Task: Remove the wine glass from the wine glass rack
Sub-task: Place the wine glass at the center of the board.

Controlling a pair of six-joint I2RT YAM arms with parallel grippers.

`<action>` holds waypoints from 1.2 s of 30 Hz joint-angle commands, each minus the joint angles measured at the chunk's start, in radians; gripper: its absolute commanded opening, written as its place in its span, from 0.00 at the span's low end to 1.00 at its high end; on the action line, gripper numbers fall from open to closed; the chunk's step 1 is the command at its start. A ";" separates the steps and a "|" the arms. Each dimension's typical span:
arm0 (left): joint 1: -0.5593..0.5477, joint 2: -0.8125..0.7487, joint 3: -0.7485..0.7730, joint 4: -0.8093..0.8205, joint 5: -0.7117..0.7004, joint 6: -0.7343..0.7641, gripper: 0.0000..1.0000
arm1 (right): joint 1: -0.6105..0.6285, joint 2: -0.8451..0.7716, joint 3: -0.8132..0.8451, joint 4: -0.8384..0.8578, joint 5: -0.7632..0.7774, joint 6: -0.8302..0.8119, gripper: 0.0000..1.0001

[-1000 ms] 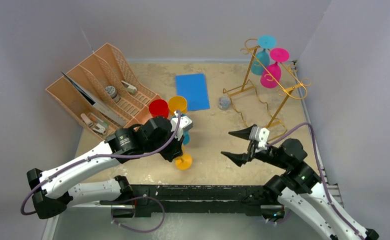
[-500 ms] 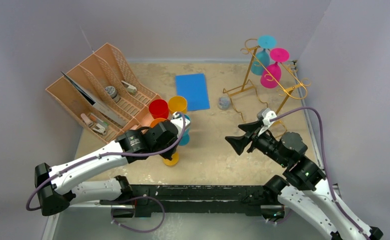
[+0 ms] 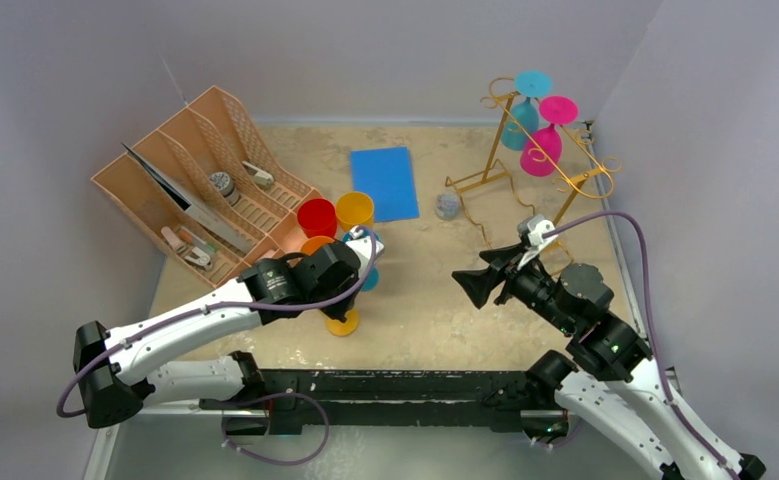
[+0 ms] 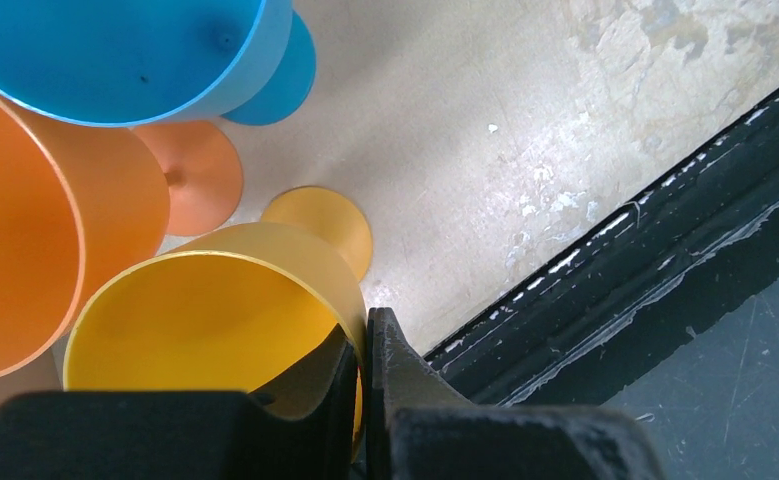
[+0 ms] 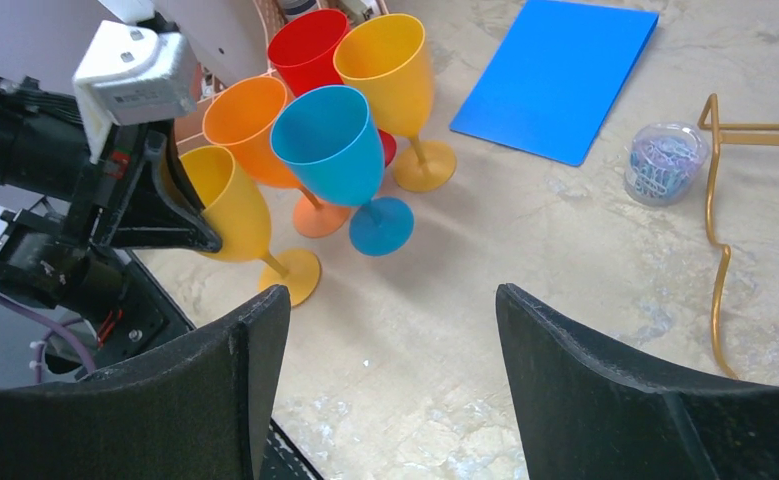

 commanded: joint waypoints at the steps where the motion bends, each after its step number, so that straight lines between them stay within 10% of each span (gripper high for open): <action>1: -0.004 0.030 0.009 -0.005 -0.019 -0.005 0.00 | 0.003 -0.002 0.057 -0.010 0.023 0.031 0.77; 20: -0.004 0.031 0.014 -0.015 -0.062 -0.013 0.01 | 0.003 0.010 0.064 -0.002 0.031 0.040 0.78; 36: -0.004 -0.111 0.108 -0.008 -0.094 0.005 0.68 | 0.003 0.138 0.223 -0.118 -0.035 0.061 0.79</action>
